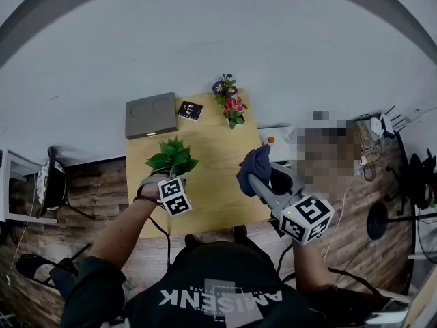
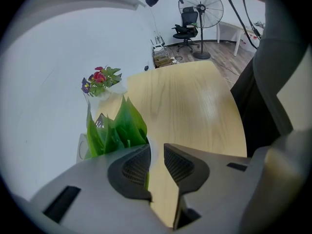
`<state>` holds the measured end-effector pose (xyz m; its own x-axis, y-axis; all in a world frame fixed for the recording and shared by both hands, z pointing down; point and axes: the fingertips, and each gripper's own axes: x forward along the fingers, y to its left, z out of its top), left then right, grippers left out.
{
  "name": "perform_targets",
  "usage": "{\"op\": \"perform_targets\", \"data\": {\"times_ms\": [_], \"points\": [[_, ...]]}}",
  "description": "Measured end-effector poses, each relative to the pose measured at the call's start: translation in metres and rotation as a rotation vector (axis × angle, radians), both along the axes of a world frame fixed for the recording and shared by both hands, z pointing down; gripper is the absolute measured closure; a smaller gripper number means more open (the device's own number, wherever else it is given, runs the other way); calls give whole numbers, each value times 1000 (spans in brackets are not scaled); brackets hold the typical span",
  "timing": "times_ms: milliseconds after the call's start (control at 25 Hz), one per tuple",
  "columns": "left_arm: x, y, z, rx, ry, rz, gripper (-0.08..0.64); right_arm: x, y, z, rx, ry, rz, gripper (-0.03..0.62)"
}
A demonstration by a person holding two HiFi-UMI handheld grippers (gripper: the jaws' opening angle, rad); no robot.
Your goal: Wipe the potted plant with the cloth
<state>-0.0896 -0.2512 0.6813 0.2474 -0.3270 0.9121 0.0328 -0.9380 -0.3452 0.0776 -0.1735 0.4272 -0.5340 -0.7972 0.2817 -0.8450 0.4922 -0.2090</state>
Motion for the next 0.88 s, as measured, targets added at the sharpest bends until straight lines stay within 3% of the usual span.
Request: {"op": "perform_targets", "data": {"times_ms": [120, 280, 480, 720, 880], "points": [[2, 5, -10, -18, 24, -33, 470, 2, 2, -4, 8, -9, -10, 460], [8, 10, -35, -37, 115, -90, 471, 4, 0, -11, 28, -20, -38, 460], [8, 11, -90, -72, 375, -254, 469, 5, -9, -25, 65, -35, -71, 460], [-3, 16, -156, -31, 557, -357, 471, -10, -26, -40, 101, -44, -158, 460], [-13, 23, -204, -5, 739, -439, 470, -28, -31, -50, 123, -50, -218, 460]]}}
